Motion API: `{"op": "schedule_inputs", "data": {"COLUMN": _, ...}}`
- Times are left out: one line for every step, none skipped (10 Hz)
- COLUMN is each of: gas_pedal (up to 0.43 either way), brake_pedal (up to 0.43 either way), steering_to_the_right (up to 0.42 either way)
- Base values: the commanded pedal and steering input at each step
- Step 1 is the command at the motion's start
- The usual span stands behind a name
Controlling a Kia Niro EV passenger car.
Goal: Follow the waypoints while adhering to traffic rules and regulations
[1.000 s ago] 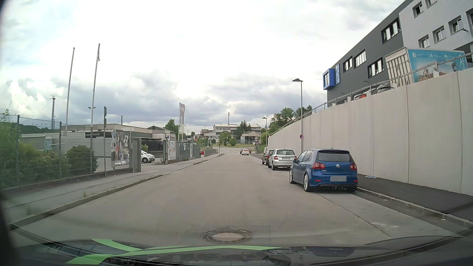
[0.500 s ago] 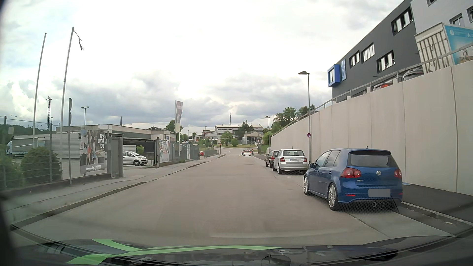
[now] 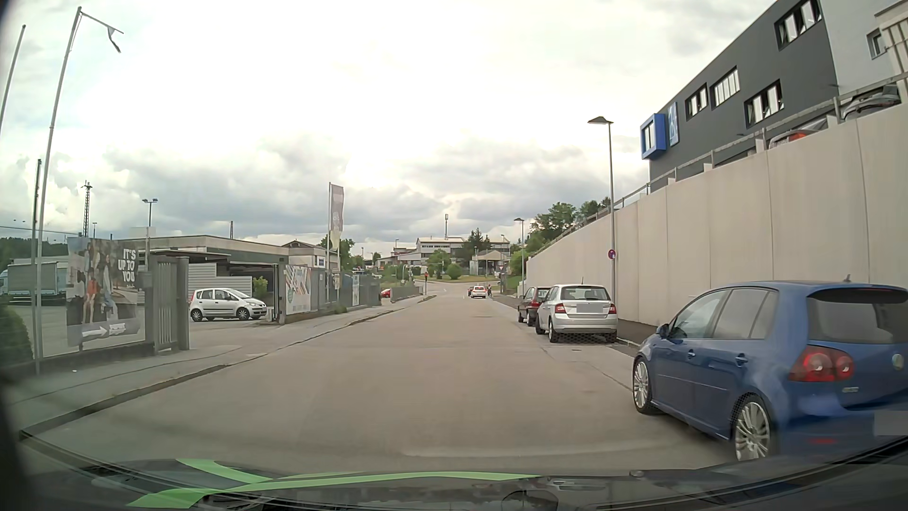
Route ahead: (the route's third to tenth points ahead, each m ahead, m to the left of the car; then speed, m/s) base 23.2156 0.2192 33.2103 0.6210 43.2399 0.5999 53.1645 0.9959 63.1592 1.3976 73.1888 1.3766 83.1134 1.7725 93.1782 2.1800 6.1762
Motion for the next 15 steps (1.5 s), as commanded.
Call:
{"op": "schedule_inputs", "data": {"gas_pedal": 0.02, "brake_pedal": 0.0, "steering_to_the_right": -0.012}}
{"op": "schedule_inputs", "data": {"gas_pedal": 0.02, "brake_pedal": 0.0, "steering_to_the_right": -0.012}}
{"op": "schedule_inputs", "data": {"gas_pedal": 0.02, "brake_pedal": 0.0, "steering_to_the_right": -0.011}}
{"op": "schedule_inputs", "data": {"gas_pedal": 0.02, "brake_pedal": 0.0, "steering_to_the_right": -0.011}}
{"op": "schedule_inputs", "data": {"gas_pedal": 0.02, "brake_pedal": 0.0, "steering_to_the_right": -0.011}}
{"op": "schedule_inputs", "data": {"gas_pedal": 0.02, "brake_pedal": 0.0, "steering_to_the_right": -0.011}}
{"op": "schedule_inputs", "data": {"gas_pedal": 0.02, "brake_pedal": 0.0, "steering_to_the_right": -0.011}}
{"op": "schedule_inputs", "data": {"gas_pedal": 0.02, "brake_pedal": 0.0, "steering_to_the_right": -0.011}}
{"op": "schedule_inputs", "data": {"gas_pedal": 0.02, "brake_pedal": 0.0, "steering_to_the_right": -0.011}}
{"op": "schedule_inputs", "data": {"gas_pedal": 0.02, "brake_pedal": 0.0, "steering_to_the_right": -0.011}}
{"op": "schedule_inputs", "data": {"gas_pedal": 0.02, "brake_pedal": 0.0, "steering_to_the_right": -0.011}}
{"op": "schedule_inputs", "data": {"gas_pedal": 0.02, "brake_pedal": 0.0, "steering_to_the_right": -0.011}}
{"op": "schedule_inputs", "data": {"gas_pedal": 0.02, "brake_pedal": 0.0, "steering_to_the_right": -0.01}}
{"op": "schedule_inputs", "data": {"gas_pedal": 0.02, "brake_pedal": 0.0, "steering_to_the_right": -0.01}}
{"op": "schedule_inputs", "data": {"gas_pedal": 0.02, "brake_pedal": 0.0, "steering_to_the_right": -0.009}}
